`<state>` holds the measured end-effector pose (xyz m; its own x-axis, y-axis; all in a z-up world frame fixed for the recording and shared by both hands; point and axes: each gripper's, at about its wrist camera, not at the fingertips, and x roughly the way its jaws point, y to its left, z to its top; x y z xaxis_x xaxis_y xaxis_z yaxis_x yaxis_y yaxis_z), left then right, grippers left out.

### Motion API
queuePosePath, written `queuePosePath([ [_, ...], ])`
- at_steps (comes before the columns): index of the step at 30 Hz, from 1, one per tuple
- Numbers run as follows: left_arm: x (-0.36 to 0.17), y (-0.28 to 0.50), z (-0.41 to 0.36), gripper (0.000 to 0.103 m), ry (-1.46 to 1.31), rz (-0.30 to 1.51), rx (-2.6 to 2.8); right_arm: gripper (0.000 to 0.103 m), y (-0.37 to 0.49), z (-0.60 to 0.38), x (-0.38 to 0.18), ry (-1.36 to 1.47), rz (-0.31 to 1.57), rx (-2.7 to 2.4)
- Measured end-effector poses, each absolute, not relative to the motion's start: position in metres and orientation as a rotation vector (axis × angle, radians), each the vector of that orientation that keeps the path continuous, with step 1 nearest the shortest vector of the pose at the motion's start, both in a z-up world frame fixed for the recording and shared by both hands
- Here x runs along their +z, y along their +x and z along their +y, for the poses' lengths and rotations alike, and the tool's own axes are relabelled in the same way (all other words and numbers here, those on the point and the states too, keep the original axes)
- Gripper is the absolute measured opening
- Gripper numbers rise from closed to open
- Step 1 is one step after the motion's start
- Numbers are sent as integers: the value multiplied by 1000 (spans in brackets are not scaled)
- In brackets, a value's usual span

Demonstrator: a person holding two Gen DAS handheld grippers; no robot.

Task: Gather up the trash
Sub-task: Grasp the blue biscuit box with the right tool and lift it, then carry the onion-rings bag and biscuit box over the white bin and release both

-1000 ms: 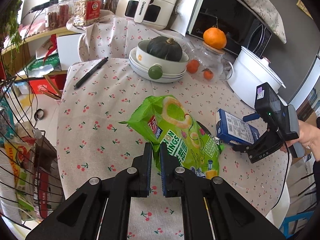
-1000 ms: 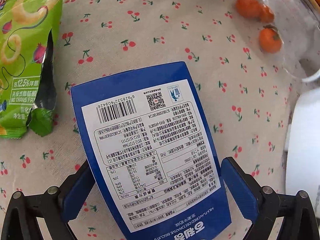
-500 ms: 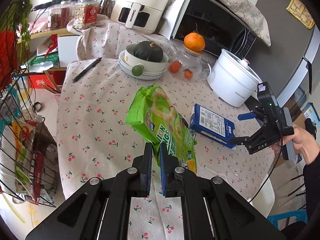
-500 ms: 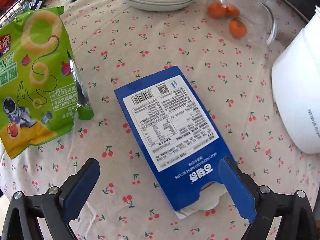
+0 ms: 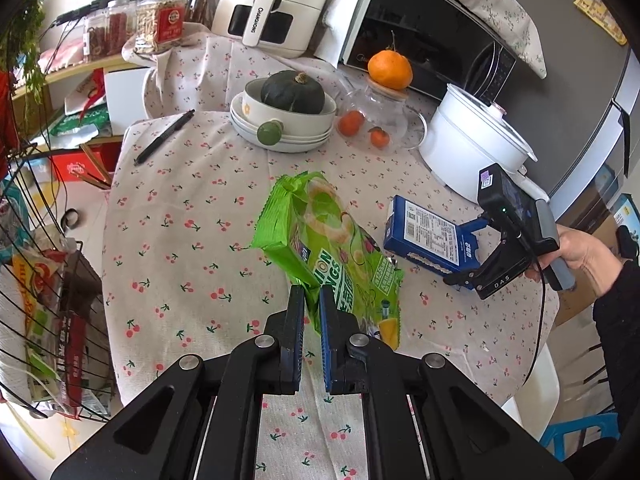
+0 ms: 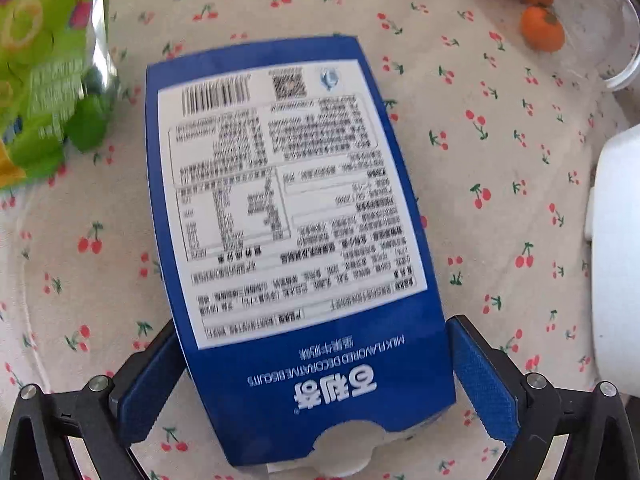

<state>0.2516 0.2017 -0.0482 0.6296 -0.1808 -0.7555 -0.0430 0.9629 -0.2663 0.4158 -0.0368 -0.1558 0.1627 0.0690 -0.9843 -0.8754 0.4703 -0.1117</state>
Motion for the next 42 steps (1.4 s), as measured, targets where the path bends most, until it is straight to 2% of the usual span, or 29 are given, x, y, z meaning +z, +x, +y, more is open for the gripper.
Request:
queuePosePath([
  [3, -46, 253, 203, 7, -302, 879, -86, 101, 426, -46, -158, -720, 1262, 784],
  [7, -33, 249, 198, 6, -328, 850, -108, 97, 422, -60, -148, -635, 1220, 720],
  [17, -1, 215, 154, 5, -316, 793, -181, 94, 339, -129, -66, -427, 1153, 581],
  [26, -5, 181, 113, 5, -386, 800, -267, 93, 281, -186, -35, -283, 1147, 411],
  [33, -2, 165, 59, 5, -385, 796, -391, 93, 225, -225, -24, -206, 1113, 340],
  [42, -7, 157, -51, 5, -271, 824, -607, 93, 172, -312, -26, -100, 1121, 159],
])
